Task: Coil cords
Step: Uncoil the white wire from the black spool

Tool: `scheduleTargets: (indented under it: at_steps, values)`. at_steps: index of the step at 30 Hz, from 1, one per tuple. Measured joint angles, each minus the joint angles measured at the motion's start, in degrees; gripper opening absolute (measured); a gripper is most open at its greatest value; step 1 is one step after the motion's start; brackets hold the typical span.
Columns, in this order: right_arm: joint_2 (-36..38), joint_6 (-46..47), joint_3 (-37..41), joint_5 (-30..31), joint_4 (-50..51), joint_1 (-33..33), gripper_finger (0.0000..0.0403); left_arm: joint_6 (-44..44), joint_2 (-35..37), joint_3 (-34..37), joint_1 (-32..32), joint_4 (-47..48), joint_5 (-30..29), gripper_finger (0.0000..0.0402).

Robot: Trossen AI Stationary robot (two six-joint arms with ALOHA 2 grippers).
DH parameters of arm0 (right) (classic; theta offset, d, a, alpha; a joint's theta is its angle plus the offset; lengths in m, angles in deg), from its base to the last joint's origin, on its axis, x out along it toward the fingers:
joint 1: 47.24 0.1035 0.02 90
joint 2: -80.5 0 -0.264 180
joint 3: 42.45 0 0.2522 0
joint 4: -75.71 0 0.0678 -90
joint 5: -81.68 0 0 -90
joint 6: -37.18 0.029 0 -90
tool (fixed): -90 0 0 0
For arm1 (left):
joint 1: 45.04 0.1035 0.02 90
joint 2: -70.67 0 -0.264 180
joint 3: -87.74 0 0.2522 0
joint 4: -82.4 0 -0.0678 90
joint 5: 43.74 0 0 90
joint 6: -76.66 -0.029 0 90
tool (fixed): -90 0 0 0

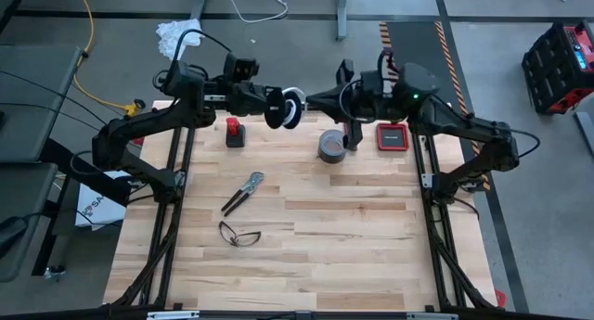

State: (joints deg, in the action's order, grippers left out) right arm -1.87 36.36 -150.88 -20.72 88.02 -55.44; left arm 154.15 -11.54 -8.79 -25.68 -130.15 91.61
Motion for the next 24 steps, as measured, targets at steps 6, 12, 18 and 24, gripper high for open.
scheduleTargets:
  at_steps: [6,12,18,24]
  values:
    - [0.01,-4.89,-4.84,4.55,13.49,0.22,0.0094,-0.19,0.00,0.00,1.89,0.02,4.65,0.0003]
    - [-0.04,-7.11,-6.25,12.82,17.37,1.54,0.0181,-1.29,0.00,0.17,3.60,1.41,5.82,0.0003]
    - [-0.30,-7.05,-6.25,13.14,17.37,1.93,0.0194,-3.65,0.00,0.22,4.56,1.77,6.05,0.0003]
    - [-1.01,-7.20,-6.25,15.00,16.51,1.81,0.0195,-5.71,0.00,0.24,4.64,5.16,5.43,0.0003]
